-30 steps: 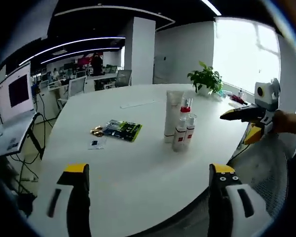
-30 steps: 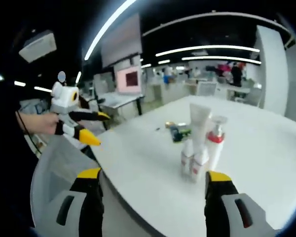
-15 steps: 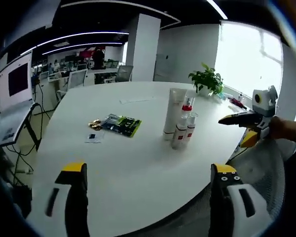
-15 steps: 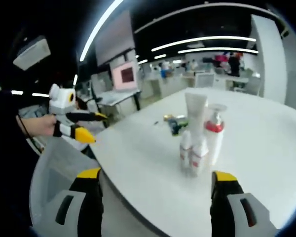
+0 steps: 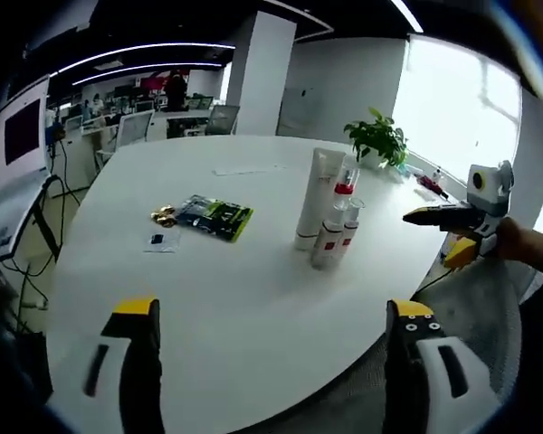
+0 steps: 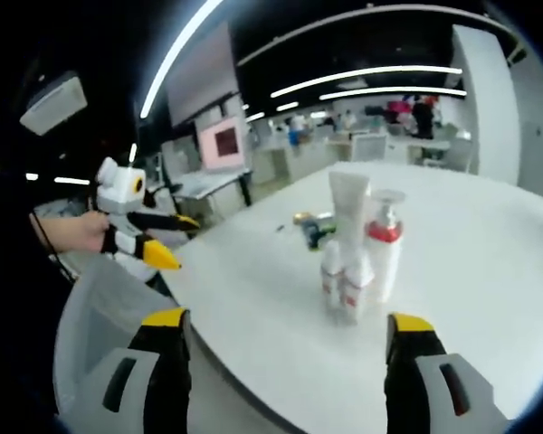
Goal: Arrange the skincare products in the storage area until every visible bottle or jar stands upright without overlapping.
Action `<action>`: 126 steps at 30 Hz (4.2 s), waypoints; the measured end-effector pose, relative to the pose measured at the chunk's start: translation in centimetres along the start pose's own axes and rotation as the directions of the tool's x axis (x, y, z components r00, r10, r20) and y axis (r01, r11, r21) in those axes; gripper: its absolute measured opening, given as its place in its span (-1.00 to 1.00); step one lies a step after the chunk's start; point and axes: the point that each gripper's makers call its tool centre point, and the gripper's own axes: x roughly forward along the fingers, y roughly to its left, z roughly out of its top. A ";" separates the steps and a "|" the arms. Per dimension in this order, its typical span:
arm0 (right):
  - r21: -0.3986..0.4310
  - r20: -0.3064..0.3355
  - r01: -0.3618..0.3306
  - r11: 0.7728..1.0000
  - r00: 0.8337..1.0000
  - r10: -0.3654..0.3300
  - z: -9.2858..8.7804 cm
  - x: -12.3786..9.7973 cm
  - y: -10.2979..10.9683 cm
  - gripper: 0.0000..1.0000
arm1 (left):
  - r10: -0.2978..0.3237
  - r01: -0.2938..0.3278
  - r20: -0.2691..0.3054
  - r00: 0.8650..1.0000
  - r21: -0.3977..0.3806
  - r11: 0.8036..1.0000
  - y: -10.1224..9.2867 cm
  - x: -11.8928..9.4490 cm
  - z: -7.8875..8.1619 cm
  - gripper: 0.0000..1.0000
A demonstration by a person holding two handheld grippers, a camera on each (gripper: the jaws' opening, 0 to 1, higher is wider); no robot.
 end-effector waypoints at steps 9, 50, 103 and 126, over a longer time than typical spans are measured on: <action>0.017 -0.004 0.009 1.000 1.000 -0.009 -0.1 -0.1 -0.3 0.82 | -0.027 0.027 -0.030 0.999 -0.026 0.999 0.4 2.6 0.6 0.89; 0.107 -0.018 0.057 0.993 0.998 -0.055 -0.6 -0.1 -2.1 0.69 | -0.021 -0.011 -0.070 0.997 -0.432 0.902 7.6 17.0 3.3 0.03; 0.136 -0.059 0.076 0.988 0.996 -0.069 -1.4 0.1 -2.4 0.68 | 0.225 -0.232 -0.094 0.970 -0.637 0.735 13.9 20.9 4.0 -0.95; 0.120 -0.056 -0.005 0.993 0.998 0.012 -1.1 0.5 -0.8 0.71 | 0.061 -0.046 0.019 0.998 -0.452 0.891 11.9 14.5 6.8 -0.95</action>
